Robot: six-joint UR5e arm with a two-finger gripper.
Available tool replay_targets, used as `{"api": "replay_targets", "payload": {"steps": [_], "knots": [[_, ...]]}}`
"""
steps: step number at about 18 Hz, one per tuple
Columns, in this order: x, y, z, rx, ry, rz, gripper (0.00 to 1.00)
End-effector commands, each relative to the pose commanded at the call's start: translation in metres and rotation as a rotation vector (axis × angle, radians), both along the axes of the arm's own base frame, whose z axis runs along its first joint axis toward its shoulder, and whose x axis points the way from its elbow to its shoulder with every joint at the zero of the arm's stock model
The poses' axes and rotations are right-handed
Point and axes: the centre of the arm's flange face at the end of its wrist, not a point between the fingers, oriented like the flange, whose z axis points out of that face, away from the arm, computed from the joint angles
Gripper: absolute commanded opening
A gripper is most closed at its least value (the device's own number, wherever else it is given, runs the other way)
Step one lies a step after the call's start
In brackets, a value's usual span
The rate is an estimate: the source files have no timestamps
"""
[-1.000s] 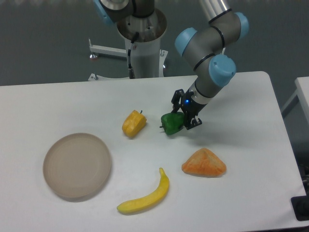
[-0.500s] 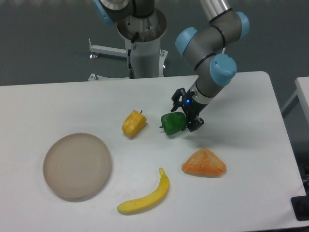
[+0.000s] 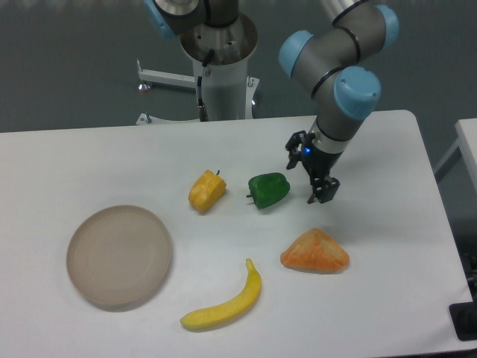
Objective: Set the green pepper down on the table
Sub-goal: 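Open the gripper and raise it off the green pepper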
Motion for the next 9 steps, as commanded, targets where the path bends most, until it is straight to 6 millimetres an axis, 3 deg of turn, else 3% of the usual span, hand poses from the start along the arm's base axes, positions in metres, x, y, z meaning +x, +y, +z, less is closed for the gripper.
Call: {"api": "replay_targets", "payload": {"steps": [4,7,9], "knots": [[-0.03,0.015,0.03,-0.02,0.107,0.05,1.0],[-0.042,0.023,0.038,-0.038,0.156,0.107,1.0],[-0.039,0.029,0.038,-0.055,0.175,0.111,1.0]]}}
